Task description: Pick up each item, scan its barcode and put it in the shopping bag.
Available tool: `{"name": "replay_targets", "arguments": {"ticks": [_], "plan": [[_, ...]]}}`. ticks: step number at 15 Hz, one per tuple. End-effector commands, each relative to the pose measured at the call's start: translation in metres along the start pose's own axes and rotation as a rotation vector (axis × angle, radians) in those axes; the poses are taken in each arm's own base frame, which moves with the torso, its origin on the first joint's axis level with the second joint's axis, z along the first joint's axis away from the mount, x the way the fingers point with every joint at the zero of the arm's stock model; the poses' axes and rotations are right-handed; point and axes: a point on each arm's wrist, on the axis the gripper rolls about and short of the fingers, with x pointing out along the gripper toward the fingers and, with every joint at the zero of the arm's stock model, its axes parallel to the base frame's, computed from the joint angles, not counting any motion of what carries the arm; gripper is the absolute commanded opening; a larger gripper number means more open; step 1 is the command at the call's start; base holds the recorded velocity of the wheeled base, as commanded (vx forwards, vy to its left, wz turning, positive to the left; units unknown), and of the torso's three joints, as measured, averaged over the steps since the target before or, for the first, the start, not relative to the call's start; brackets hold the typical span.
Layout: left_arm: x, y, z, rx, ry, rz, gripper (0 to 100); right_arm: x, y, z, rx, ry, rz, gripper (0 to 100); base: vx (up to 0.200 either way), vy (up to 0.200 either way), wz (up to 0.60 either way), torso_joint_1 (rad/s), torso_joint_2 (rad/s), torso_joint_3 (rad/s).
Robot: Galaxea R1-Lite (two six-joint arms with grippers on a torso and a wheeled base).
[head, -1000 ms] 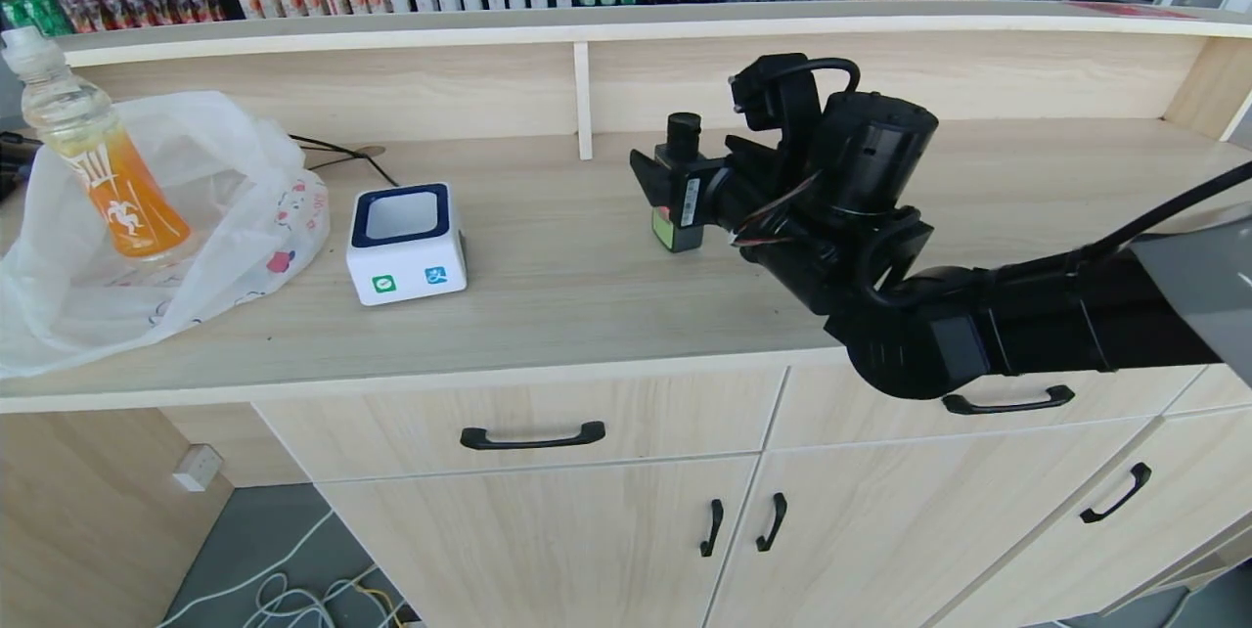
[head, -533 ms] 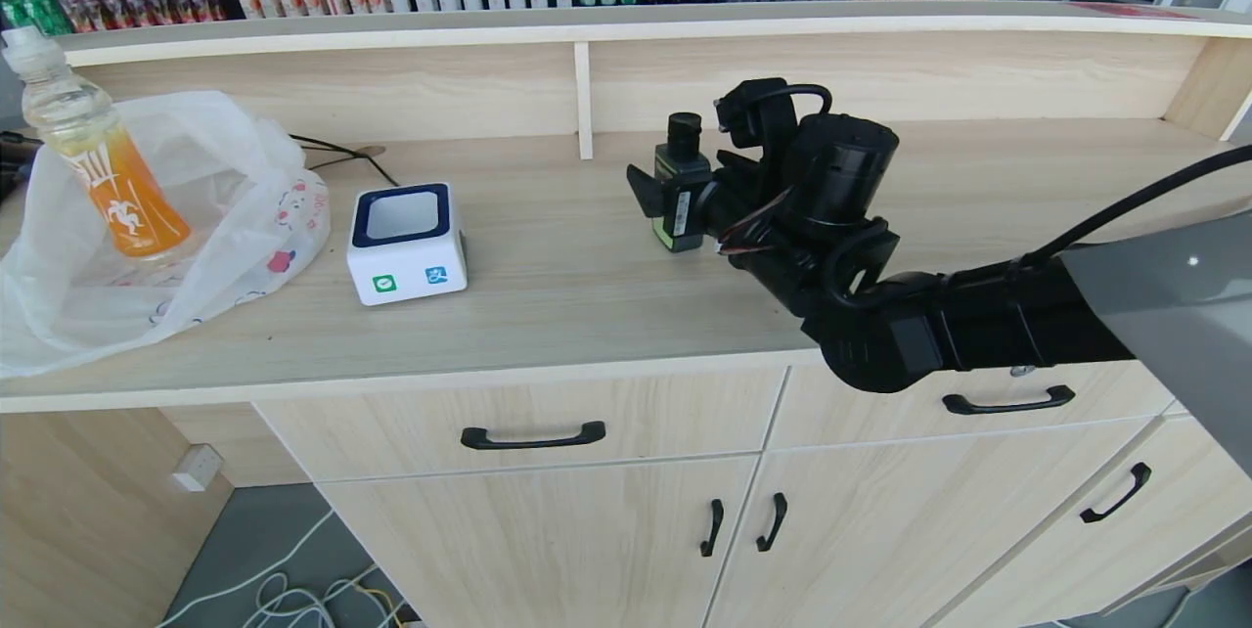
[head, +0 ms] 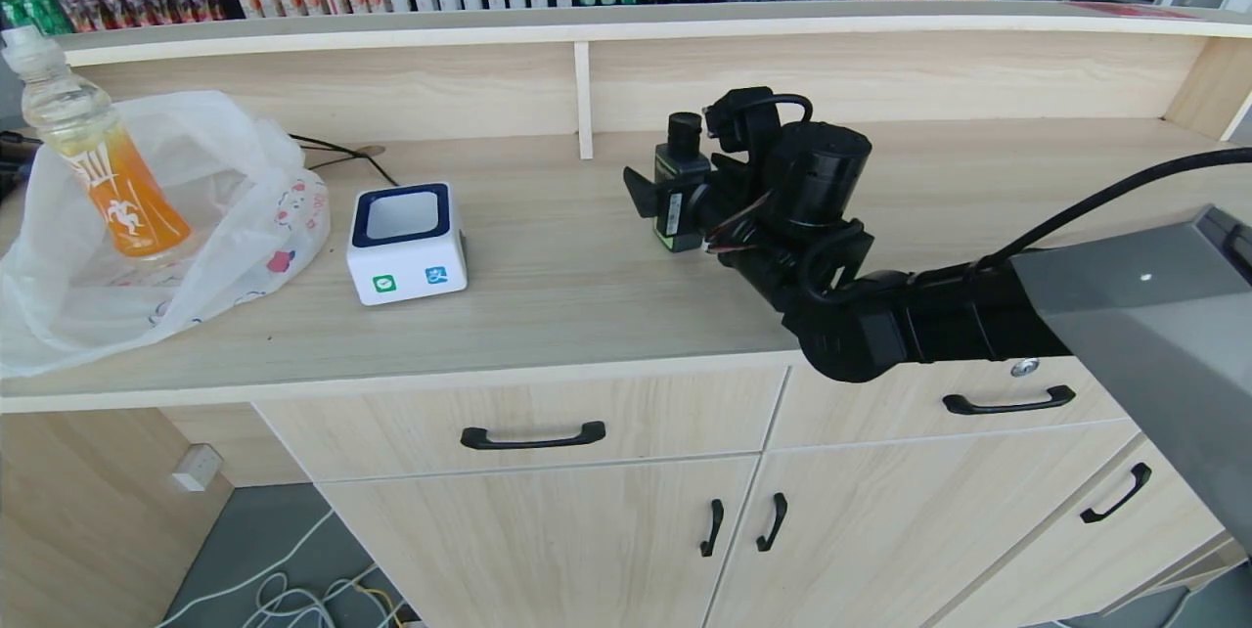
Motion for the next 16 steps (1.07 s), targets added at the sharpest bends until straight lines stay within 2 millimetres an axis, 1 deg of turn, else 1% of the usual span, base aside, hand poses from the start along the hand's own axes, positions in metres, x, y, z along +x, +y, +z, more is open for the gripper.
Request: {"name": "replay_targets", "arguments": {"ticks": [1, 3, 5, 13, 16], "plan": [[0.0000, 0.0000, 0.0001, 0.000, -0.001, 0.000, 100, 0.0047, 0.0013, -0.0051, -0.001, 0.005, 0.000, 100, 0.000, 0.000, 0.00, 0.000, 0.00, 0.000], [0.0000, 0.0000, 0.0001, 0.000, -0.001, 0.001, 100, 0.0063, -0.0008, -0.0025, -0.003, 0.008, -0.004, 100, 0.000, 0.000, 0.00, 0.000, 0.00, 0.000], [0.0000, 0.0000, 0.0001, 0.000, -0.001, 0.000, 100, 0.0081, -0.0070, -0.0050, -0.003, 0.016, -0.017, 100, 0.000, 0.000, 0.00, 0.000, 0.00, 0.000], [0.0000, 0.0000, 0.0001, 0.000, -0.001, 0.000, 100, 0.0083, -0.0069, -0.0058, -0.001, 0.017, -0.017, 100, 0.000, 0.000, 0.00, 0.000, 0.00, 0.000], [0.0000, 0.0000, 0.0001, 0.000, -0.001, 0.000, 100, 0.0077, -0.0068, -0.0090, 0.004, 0.026, -0.017, 100, 0.000, 0.000, 0.00, 0.000, 0.00, 0.000]]}}
